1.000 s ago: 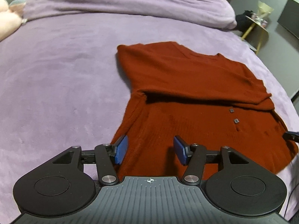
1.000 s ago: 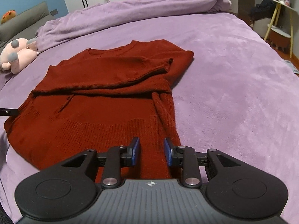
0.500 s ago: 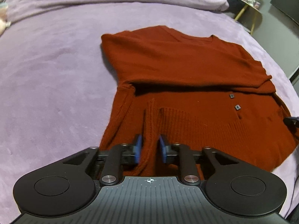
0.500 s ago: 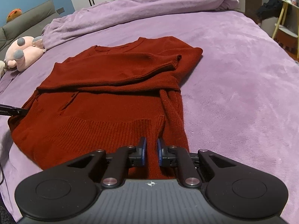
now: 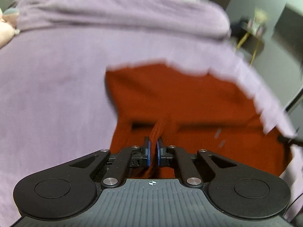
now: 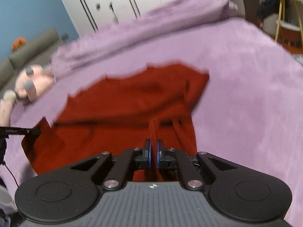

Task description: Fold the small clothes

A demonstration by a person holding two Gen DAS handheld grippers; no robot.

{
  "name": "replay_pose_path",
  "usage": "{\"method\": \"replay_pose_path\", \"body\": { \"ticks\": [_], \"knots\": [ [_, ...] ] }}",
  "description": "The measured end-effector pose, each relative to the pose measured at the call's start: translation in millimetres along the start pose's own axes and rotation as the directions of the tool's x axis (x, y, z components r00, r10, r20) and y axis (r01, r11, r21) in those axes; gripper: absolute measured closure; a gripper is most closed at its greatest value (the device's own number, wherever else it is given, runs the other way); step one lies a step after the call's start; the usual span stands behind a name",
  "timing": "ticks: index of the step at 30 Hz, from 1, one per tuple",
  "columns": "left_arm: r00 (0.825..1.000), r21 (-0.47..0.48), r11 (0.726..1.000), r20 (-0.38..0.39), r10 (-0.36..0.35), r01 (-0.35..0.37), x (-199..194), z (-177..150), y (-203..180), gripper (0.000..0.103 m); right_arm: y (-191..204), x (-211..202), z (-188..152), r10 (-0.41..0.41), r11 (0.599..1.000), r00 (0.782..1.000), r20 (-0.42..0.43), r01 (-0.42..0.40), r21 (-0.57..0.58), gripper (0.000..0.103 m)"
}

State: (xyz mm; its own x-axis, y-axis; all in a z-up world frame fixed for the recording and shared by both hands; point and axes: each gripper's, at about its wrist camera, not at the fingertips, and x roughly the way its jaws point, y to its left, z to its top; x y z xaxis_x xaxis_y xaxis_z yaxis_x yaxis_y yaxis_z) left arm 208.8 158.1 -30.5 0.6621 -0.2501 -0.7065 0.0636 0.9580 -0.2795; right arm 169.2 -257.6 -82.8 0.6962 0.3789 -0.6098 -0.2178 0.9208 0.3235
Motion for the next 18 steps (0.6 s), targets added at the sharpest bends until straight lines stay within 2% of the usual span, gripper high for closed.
{"method": "replay_pose_path", "body": {
  "ticks": [2, 4, 7, 9, 11, 14, 16, 17, 18],
  "knots": [
    [0.998, -0.016, 1.0, 0.064, -0.008, 0.009, -8.2, 19.8, 0.5, 0.095, 3.4, -1.8, 19.6, 0.003, 1.0, 0.998, 0.061, -0.003, 0.002, 0.099],
    [0.991, -0.019, 0.999, 0.131, 0.028, -0.026, -7.7, 38.4, -0.1, 0.095, 7.2, 3.8, 39.8, -0.028, 1.0, 0.992, 0.119, 0.028, -0.003, 0.099],
    [0.984, -0.067, 0.995, 0.159, 0.083, -0.073, 13.7, 55.6, 6.7, 0.095, 7.7, 23.3, 61.8, -0.1, 0.995, 0.981, 0.165, 0.101, 0.002, 0.099],
    [0.987, -0.088, 0.991, 0.117, 0.107, -0.097, 40.5, 57.4, 13.6, 0.094, 3.6, 45.4, 70.0, -0.149, 0.989, 0.978, 0.145, 0.149, 0.016, 0.098],
    [0.991, -0.098, 0.988, 0.053, 0.126, -0.12, 67.4, 52.4, 20.5, 0.094, -1.0, 69.1, 71.4, -0.18, 0.984, 0.98, 0.089, 0.179, 0.016, 0.098],
    [0.988, -0.082, 0.984, -0.032, 0.153, -0.155, 95.1, 38.2, 26.4, 0.09, -8.1, 96.9, 63.8, -0.181, 0.983, 0.983, -0.013, 0.181, -0.001, 0.095],
    [0.991, -0.089, 0.988, -0.037, 0.125, -0.128, 96.0, 31.3, 30.1, 0.077, -11.0, 100.7, 57.8, -0.163, 0.987, 0.986, -0.037, 0.162, -0.006, 0.083],
    [0.994, -0.091, 0.99, -0.033, 0.103, -0.106, 95.0, 28.8, 30.9, 0.066, -11.6, 98.3, 54.9, -0.136, 0.991, 0.99, -0.034, 0.136, -0.005, 0.079],
    [0.996, -0.089, 0.992, -0.031, 0.082, -0.085, 93.3, 26.1, 31.7, 0.061, -11.4, 95.5, 52.9, -0.103, 0.995, 0.994, -0.027, 0.103, -0.007, 0.077]
  ]
}}
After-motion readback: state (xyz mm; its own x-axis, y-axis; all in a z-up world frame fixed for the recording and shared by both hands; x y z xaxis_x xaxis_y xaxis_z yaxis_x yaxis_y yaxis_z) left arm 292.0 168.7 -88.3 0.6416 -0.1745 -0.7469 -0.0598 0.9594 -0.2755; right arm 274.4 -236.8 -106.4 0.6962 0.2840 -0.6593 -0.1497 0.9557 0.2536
